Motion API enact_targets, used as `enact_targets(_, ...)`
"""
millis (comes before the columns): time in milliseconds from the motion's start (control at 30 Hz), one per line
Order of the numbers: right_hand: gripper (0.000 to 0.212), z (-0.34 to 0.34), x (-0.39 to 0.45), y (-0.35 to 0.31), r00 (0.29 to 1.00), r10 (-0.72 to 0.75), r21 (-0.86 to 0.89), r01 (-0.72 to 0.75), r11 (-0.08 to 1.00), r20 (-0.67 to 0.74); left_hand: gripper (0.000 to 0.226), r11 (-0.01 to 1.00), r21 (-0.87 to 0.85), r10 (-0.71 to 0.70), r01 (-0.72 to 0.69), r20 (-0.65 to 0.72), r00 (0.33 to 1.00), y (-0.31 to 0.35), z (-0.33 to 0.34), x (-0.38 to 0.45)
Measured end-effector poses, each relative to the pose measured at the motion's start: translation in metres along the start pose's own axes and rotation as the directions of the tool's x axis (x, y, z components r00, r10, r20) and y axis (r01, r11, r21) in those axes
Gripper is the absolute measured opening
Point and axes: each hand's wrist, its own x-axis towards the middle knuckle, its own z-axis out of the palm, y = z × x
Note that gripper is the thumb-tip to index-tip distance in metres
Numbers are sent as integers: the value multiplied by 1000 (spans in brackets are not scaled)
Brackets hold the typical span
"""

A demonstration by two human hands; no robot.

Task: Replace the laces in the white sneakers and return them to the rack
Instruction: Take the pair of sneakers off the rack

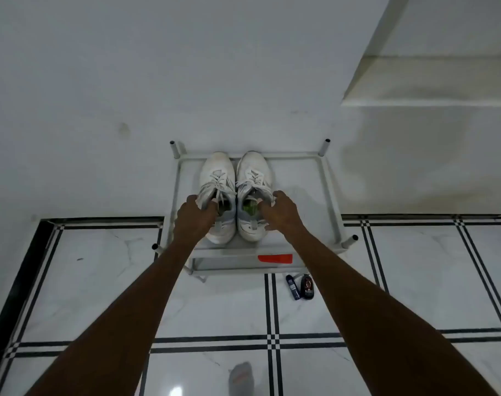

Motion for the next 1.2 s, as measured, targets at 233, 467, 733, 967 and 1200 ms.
enact_targets(233, 40, 14, 23, 21, 975, 201, 351, -221, 910, 92, 39, 923, -347, -125, 165, 136, 983, -14, 18, 18)
enact_targets(467, 42, 12, 12, 25, 980, 168, 355, -196, 914, 108, 36, 948, -307, -65, 85, 75, 995, -33, 17, 11)
enact_targets(733, 47, -2, -67, 56, 997, 50, 345, -68, 936, 60, 38, 935, -347, 85, -75, 13, 996, -53, 11, -77)
enact_targets(967, 52, 10, -166, 127, 990, -62, 344, 16, 939, 125, 52, 934, -340, 72, -107, -114, 991, -121, 31, -198)
enact_targets(1200, 53, 49, -231, 235, 989, -34, 252, -3, 968, 144, 63, 928, -371, -23, -18, -105, 994, -235, 75, -269)
